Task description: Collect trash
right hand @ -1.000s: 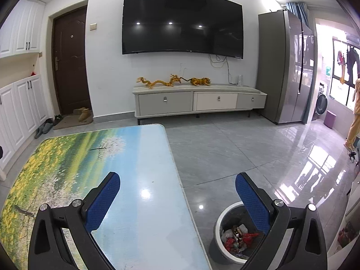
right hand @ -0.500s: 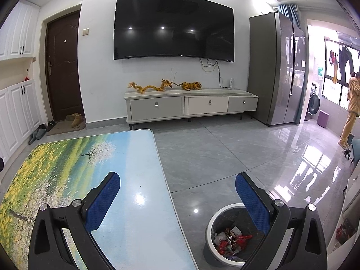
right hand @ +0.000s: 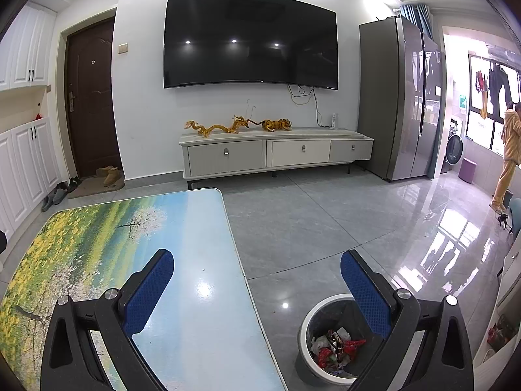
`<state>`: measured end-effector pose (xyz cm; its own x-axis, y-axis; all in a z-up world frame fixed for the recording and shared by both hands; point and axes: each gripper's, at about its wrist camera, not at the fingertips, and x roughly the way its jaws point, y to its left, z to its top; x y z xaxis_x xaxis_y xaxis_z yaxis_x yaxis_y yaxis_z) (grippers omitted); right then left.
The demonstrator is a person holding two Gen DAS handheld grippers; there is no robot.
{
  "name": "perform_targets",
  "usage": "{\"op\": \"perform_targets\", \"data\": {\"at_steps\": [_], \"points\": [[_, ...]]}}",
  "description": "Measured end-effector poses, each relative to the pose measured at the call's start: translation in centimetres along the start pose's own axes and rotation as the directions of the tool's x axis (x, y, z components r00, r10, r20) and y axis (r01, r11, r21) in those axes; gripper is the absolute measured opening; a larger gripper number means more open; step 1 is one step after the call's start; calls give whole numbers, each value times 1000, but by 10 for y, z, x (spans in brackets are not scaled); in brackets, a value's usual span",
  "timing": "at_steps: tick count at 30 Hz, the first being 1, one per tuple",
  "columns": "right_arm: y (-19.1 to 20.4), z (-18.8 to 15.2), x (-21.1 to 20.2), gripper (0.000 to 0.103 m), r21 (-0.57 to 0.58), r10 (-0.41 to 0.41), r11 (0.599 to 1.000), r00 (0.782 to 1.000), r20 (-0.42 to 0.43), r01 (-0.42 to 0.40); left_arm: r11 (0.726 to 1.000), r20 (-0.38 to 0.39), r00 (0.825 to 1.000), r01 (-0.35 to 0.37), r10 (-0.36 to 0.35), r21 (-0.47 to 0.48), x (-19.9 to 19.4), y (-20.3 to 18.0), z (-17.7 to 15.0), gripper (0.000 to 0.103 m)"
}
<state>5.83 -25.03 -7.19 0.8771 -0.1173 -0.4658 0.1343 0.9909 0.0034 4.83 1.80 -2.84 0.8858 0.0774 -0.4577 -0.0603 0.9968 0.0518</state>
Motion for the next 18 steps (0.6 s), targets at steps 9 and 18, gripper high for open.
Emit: {"op": "perform_targets", "data": {"at_steps": [9,18], "points": [[0,-2,0,103,-8,-3,1000,1000,-1,3,1000,-6,1000,1,-1,11,1,-2,-2,103],[-1,0,-3,103,-7,-4,1000,1000,5,4,1000,-15,1000,4,-4,15,2,-3,-5,103]]}}
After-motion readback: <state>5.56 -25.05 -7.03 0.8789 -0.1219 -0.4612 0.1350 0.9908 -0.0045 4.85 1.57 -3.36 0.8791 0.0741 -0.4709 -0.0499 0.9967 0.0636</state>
